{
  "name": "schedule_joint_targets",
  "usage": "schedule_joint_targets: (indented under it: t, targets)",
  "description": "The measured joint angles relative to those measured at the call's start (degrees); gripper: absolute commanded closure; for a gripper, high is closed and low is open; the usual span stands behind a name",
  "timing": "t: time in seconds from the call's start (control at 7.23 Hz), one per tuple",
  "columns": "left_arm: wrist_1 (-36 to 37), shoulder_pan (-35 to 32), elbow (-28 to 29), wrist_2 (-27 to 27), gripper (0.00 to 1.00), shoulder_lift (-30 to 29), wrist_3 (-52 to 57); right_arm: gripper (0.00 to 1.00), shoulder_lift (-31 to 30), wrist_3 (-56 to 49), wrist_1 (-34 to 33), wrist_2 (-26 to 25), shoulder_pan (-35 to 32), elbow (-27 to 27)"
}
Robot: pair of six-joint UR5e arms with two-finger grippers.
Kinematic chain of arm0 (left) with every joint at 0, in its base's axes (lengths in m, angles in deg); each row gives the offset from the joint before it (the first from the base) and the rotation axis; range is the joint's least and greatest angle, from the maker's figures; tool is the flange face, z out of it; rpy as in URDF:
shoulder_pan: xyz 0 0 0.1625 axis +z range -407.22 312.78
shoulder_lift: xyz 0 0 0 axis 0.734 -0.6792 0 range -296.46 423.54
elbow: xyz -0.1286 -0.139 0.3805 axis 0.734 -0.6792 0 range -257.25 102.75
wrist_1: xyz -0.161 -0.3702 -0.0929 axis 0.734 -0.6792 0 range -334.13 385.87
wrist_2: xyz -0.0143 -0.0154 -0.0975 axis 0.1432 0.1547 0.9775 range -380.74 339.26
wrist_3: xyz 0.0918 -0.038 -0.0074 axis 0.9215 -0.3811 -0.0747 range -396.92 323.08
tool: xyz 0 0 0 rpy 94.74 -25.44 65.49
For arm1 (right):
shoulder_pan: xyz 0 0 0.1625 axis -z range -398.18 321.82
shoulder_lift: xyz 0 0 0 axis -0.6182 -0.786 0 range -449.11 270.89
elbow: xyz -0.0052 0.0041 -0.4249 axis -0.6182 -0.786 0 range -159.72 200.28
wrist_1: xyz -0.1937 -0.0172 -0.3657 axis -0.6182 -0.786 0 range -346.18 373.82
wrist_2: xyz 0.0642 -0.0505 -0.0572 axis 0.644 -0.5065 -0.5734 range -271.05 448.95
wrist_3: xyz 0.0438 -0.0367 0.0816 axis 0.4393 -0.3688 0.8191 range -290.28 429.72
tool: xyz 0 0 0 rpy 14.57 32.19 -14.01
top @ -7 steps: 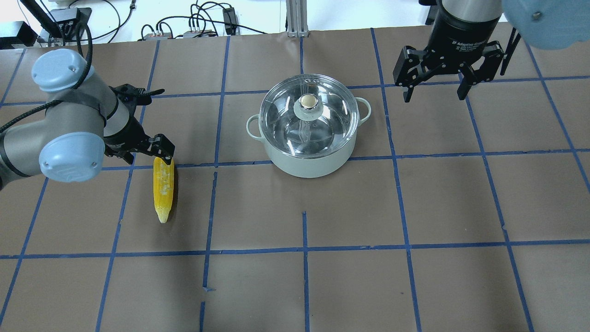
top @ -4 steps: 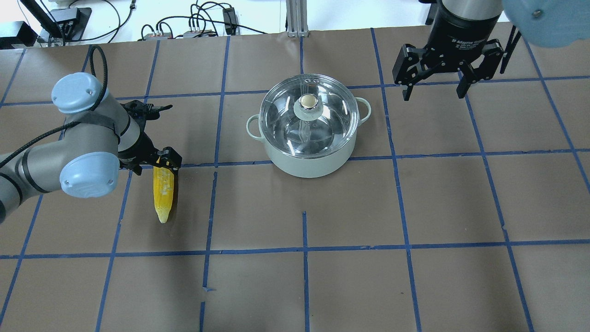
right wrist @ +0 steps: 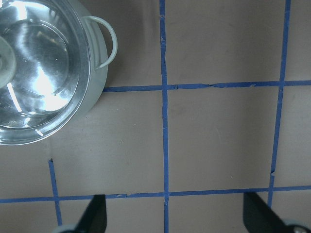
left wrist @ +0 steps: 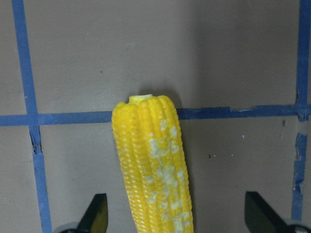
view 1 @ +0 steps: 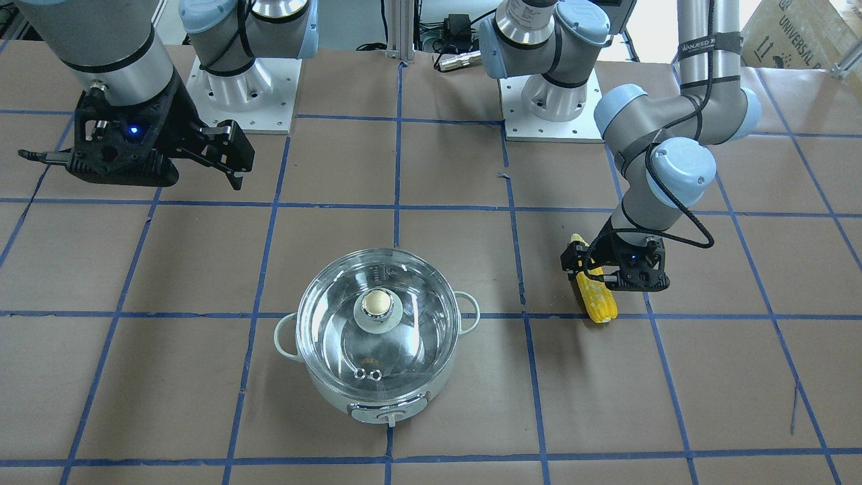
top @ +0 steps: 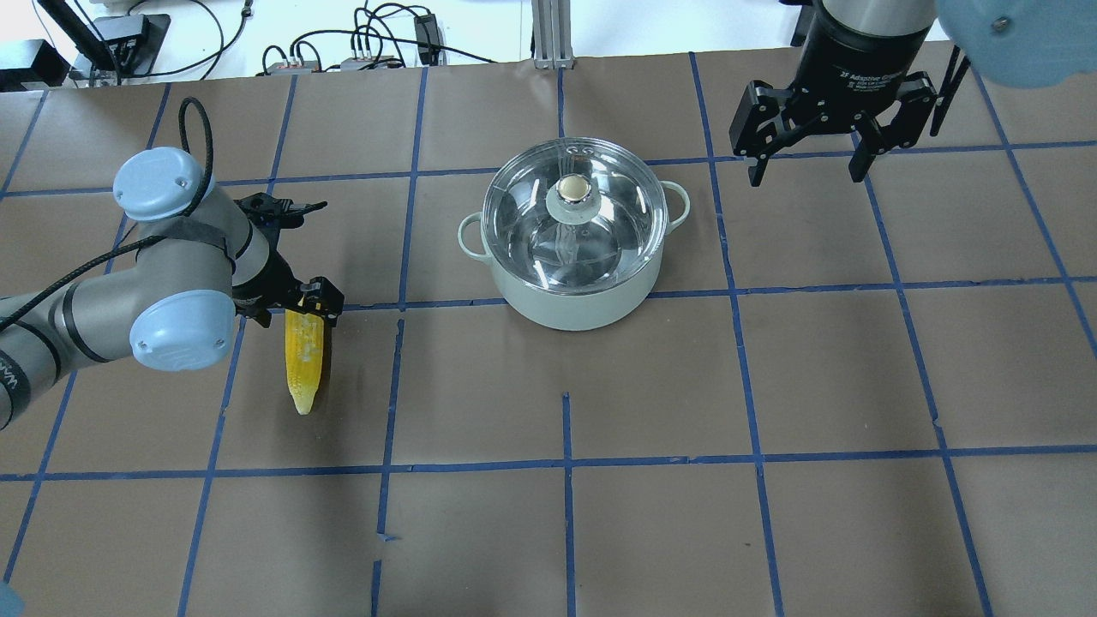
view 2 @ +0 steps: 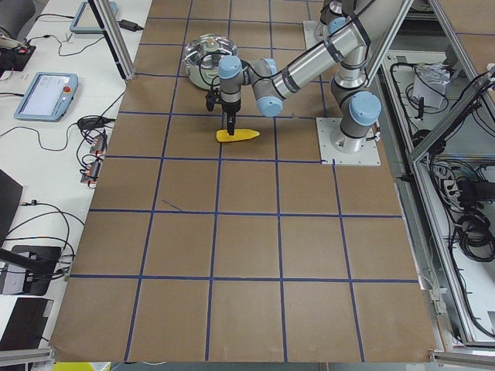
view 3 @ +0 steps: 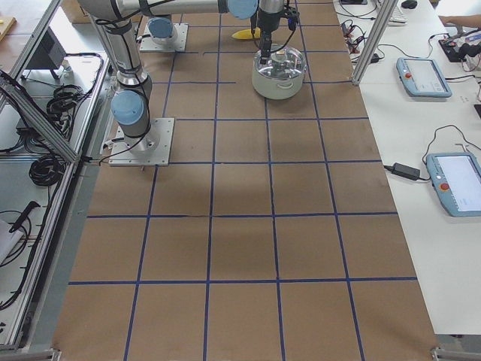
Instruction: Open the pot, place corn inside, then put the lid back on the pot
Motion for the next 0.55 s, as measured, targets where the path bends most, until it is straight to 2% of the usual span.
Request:
schedule_joint_targets:
  t: [0.55]
  targets:
    - [1.8, 0.1, -0.5, 0.0, 0.00, -1.5, 0.0, 0.00, 1.7, 2.8, -0.5, 2.1, -2.5, -2.7]
